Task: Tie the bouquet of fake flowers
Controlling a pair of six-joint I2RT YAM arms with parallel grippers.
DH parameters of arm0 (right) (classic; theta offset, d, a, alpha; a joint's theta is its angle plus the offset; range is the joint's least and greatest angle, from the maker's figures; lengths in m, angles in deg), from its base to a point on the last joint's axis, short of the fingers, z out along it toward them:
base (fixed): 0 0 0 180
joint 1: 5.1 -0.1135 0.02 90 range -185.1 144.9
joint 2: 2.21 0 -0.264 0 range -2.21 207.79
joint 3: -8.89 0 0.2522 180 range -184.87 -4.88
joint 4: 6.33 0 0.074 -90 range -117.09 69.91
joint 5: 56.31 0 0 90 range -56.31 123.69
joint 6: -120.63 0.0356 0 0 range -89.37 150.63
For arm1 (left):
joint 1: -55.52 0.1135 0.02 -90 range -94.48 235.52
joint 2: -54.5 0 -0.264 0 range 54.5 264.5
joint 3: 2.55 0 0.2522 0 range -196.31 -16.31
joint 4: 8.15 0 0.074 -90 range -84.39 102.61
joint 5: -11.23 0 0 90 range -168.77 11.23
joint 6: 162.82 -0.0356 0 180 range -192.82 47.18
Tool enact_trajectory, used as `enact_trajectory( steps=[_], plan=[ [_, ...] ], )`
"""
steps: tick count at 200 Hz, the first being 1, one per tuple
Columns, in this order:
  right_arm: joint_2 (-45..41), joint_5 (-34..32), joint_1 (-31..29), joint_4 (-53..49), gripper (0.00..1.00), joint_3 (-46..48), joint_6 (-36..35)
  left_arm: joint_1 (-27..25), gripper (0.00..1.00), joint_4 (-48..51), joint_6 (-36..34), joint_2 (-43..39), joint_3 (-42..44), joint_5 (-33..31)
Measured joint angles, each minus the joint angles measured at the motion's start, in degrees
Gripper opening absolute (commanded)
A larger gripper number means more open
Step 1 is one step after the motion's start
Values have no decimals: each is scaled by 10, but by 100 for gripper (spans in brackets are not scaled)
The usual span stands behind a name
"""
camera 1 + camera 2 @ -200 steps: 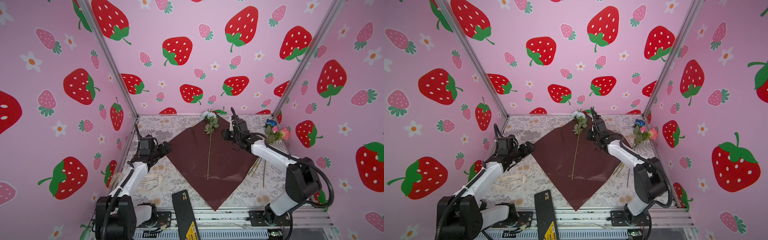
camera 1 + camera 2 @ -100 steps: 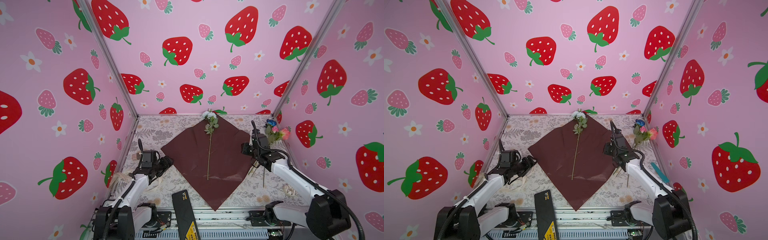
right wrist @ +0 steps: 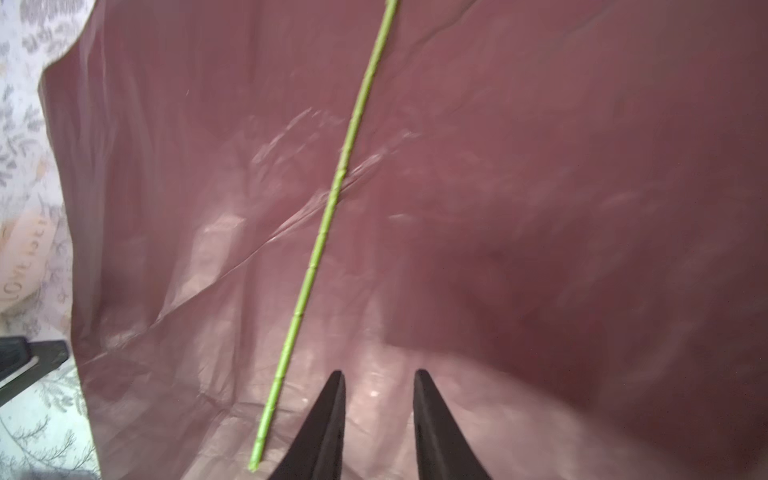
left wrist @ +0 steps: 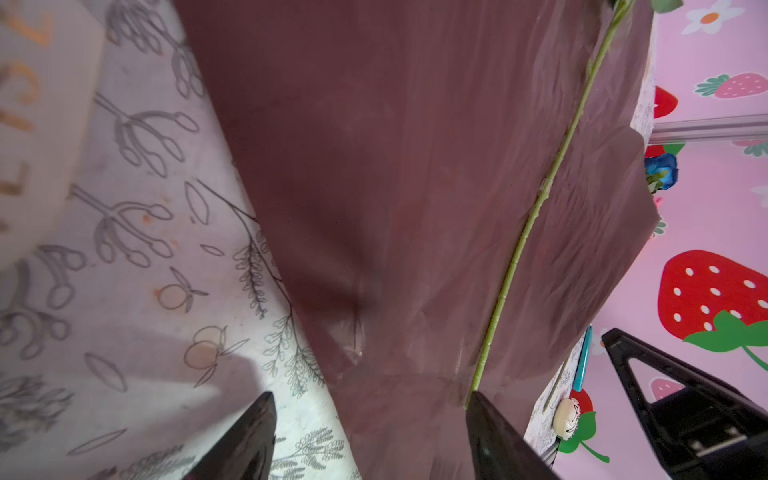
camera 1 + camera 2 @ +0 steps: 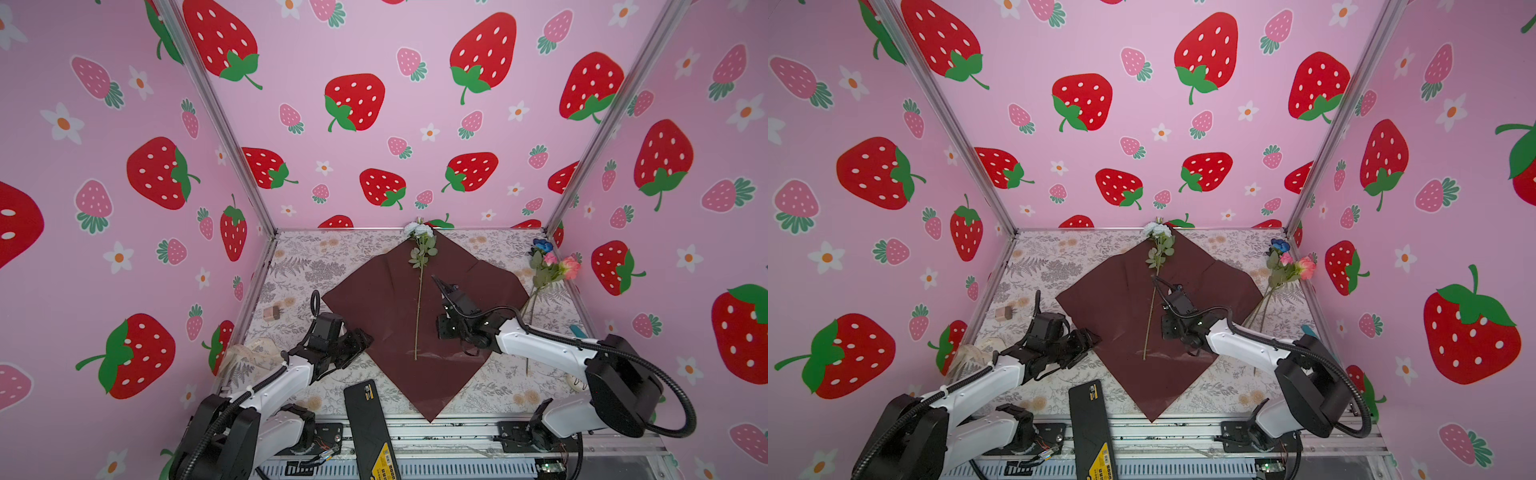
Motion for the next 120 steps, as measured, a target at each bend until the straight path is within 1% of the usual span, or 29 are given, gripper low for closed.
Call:
enact_trajectory(
  steps=[10,55,86,102,120],
  plan=[
    [17,-2,-16,3,31,-9,5,-4,71,-9,4,15,0,-3],
    [83,-2,-63,8,31,-56,27,-22,57,-56,14,52,0,-3],
    [123,-3,-80,6,32,-81,37,-30,39,-60,20,63,0,-4],
    [138,-3,-84,5,32,-89,42,-33,27,-57,21,66,0,-3],
    [151,-6,-85,1,31,-93,45,-35,20,-52,20,66,0,-3]
  ],
)
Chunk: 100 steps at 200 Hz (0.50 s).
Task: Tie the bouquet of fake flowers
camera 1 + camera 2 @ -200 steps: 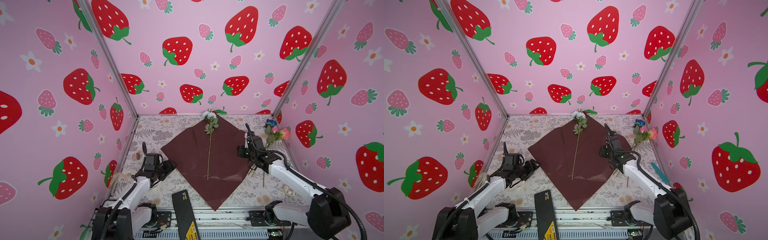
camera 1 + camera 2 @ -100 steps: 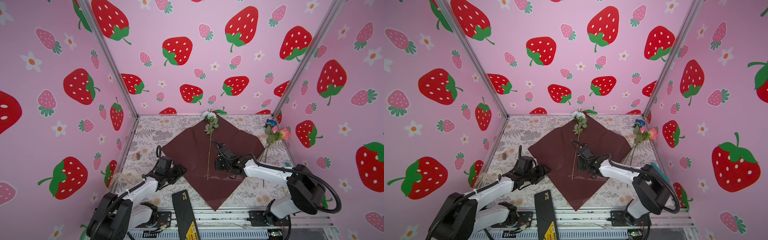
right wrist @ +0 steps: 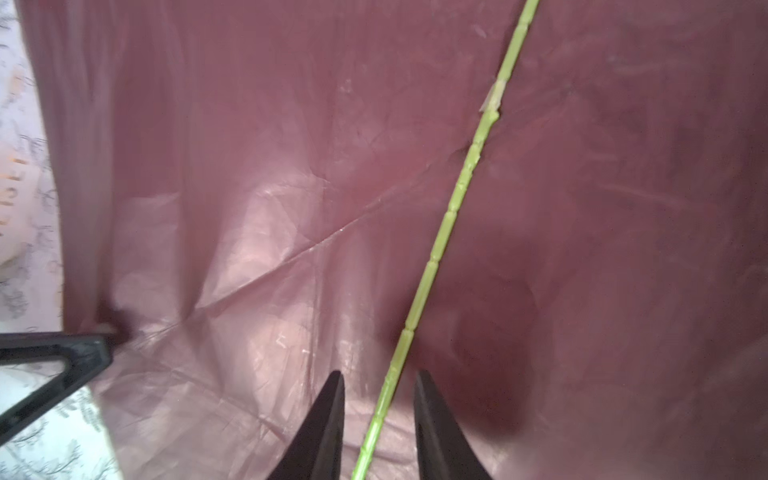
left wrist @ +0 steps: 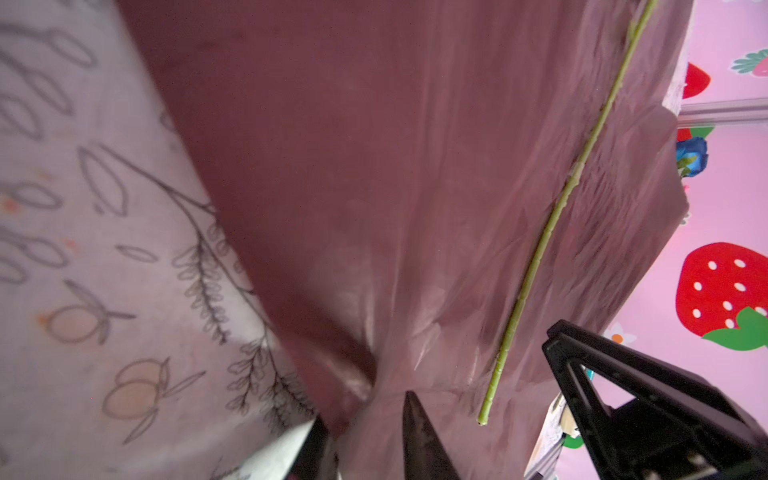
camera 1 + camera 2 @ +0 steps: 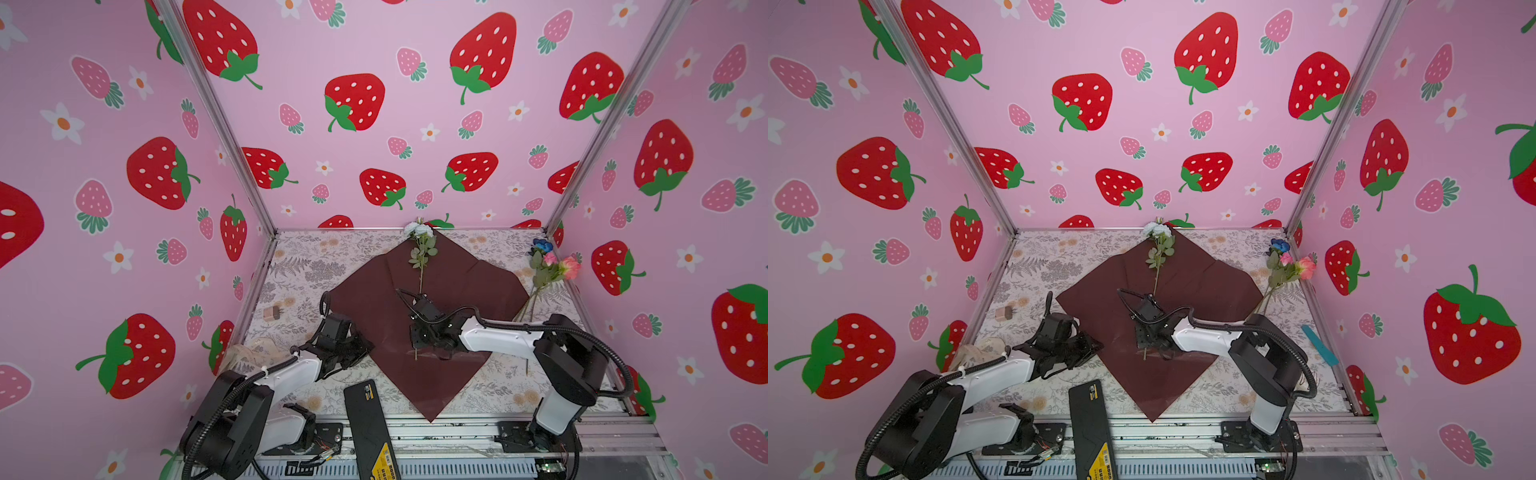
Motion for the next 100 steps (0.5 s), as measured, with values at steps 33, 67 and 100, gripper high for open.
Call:
enact_trajectory(
  steps=[33,67,100],
  plan=[
    [23,-9,0,-9,29,-12,2,-2,7,16,-8,-3,0,1],
    [37,-12,0,-14,24,-16,7,-3,0,36,-14,-18,0,1],
    [37,-15,0,-15,20,-16,15,-4,0,68,-23,-40,0,1]
  ],
)
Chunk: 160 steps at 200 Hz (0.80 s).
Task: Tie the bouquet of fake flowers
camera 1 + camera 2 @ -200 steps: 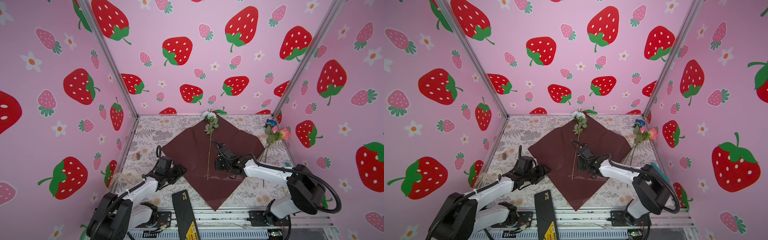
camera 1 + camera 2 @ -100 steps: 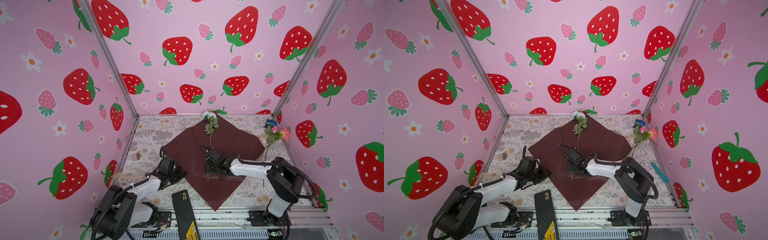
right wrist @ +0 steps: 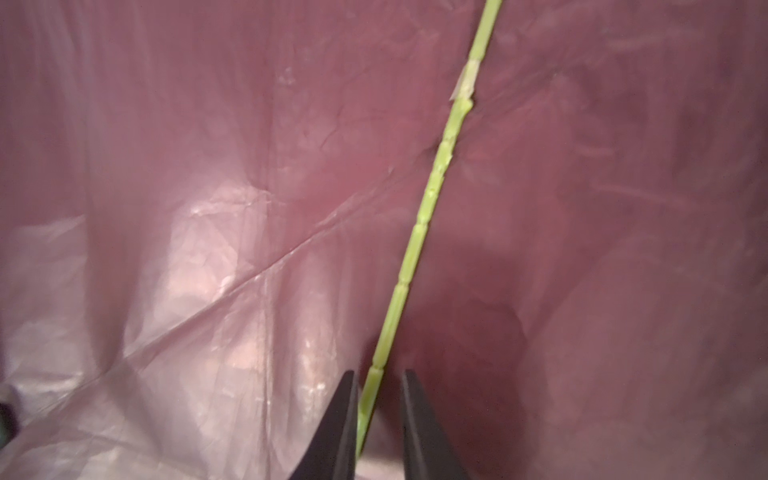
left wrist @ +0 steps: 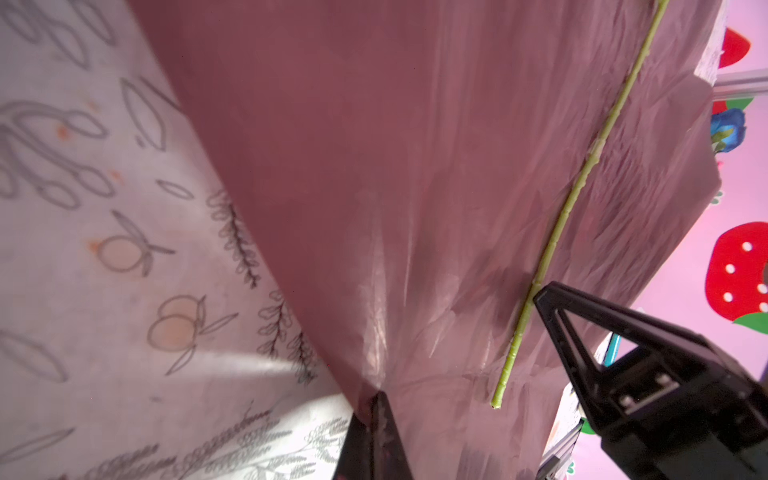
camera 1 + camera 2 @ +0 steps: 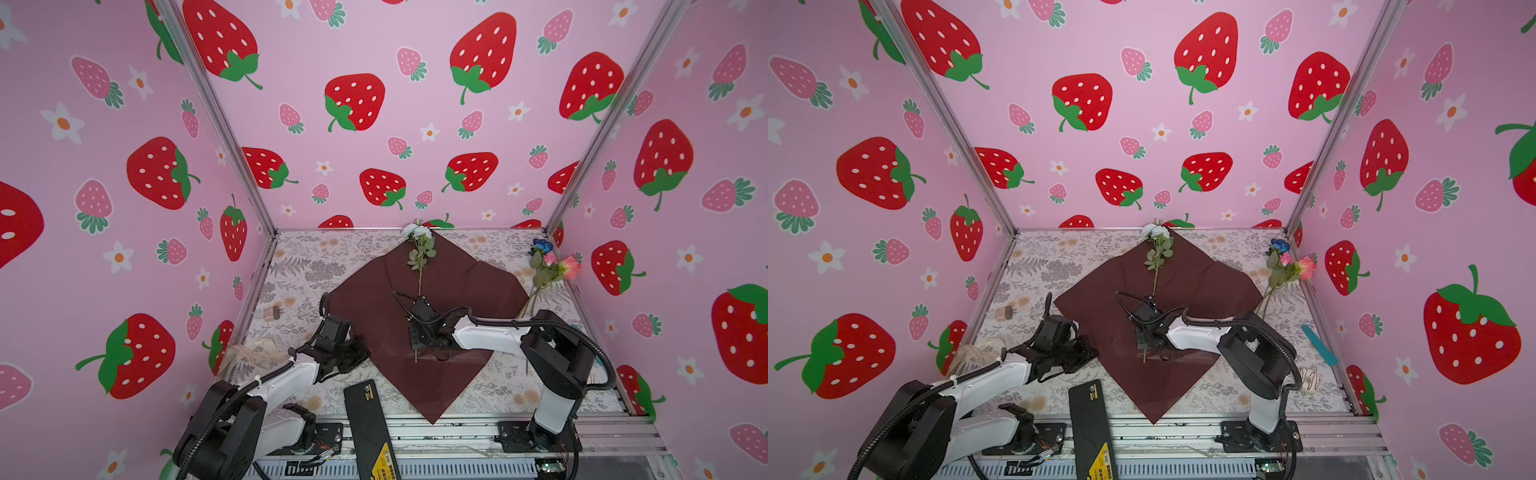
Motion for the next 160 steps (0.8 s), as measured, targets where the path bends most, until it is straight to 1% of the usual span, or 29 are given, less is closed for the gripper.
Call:
enact_trajectory(
  steps=[47,105,140,152,160],
  plan=[
    [0,0,0,2,20,-2,5,-1,0,41,-8,-36,0,0],
    [21,-1,-2,5,20,-18,12,-1,0,63,-19,-39,0,0],
    [38,-7,-2,5,11,-38,14,-1,0,70,-22,-39,0,0],
    [42,-10,-3,5,10,-42,15,-1,0,73,-24,-39,0,0],
    [44,-12,-3,6,8,-45,15,-1,0,75,-24,-39,0,0]
  ],
)
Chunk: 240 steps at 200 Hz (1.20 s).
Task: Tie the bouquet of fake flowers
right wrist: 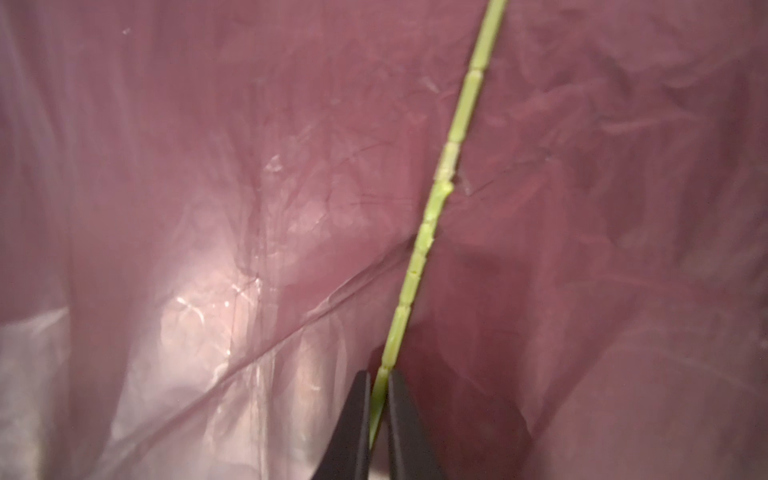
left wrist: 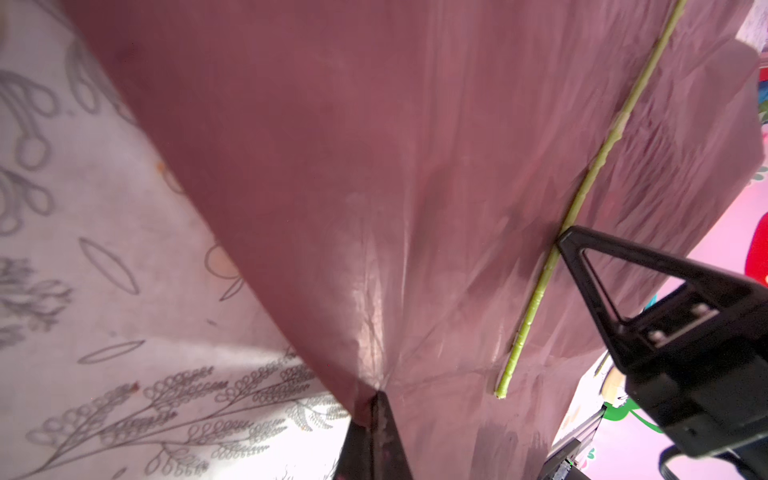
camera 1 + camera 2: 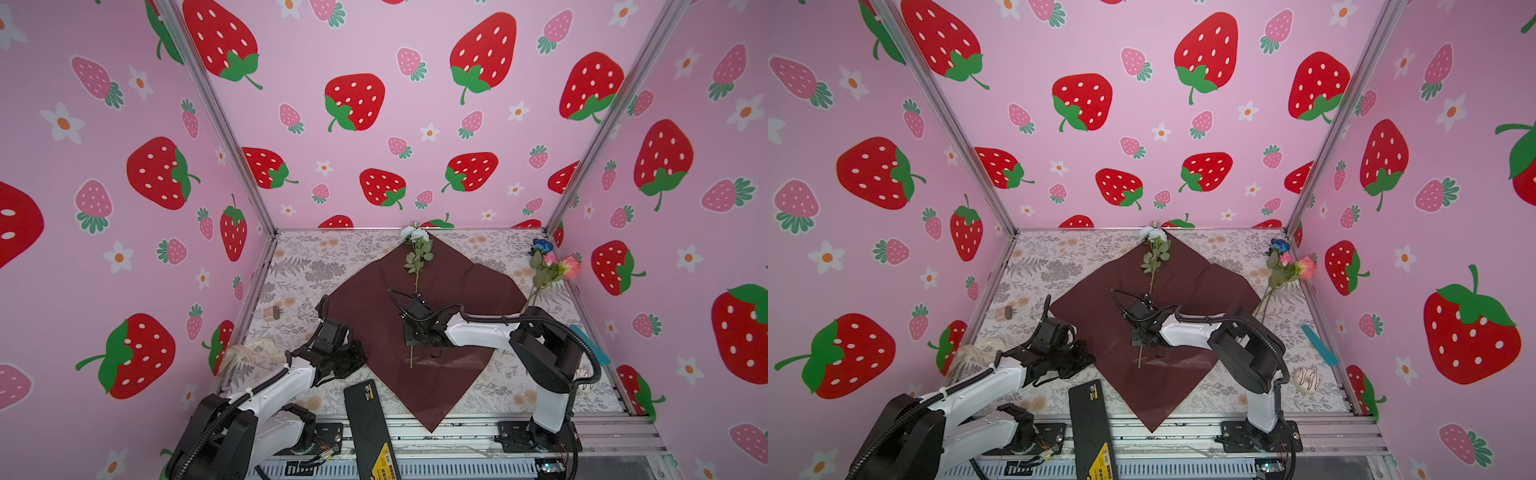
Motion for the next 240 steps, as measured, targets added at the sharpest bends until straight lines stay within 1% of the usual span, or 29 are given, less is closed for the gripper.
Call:
enact_trajectory(
  steps=[14,54,93,177,237,240],
  plan=[
    [3,-6,0,0,7,-5,1,0,0,1,-2,0,0,0],
    [17,-20,6,6,6,-24,2,0,0,5,-7,0,0,0],
    [24,-22,13,17,0,-28,12,0,0,6,-10,0,0,0],
    [26,-21,54,61,0,-17,42,0,0,12,-13,4,0,-1],
    [35,-13,59,85,0,-15,57,0,0,16,-14,9,-1,-1],
    [35,-11,59,86,2,-14,57,0,0,17,-14,9,-1,-1]
  ],
)
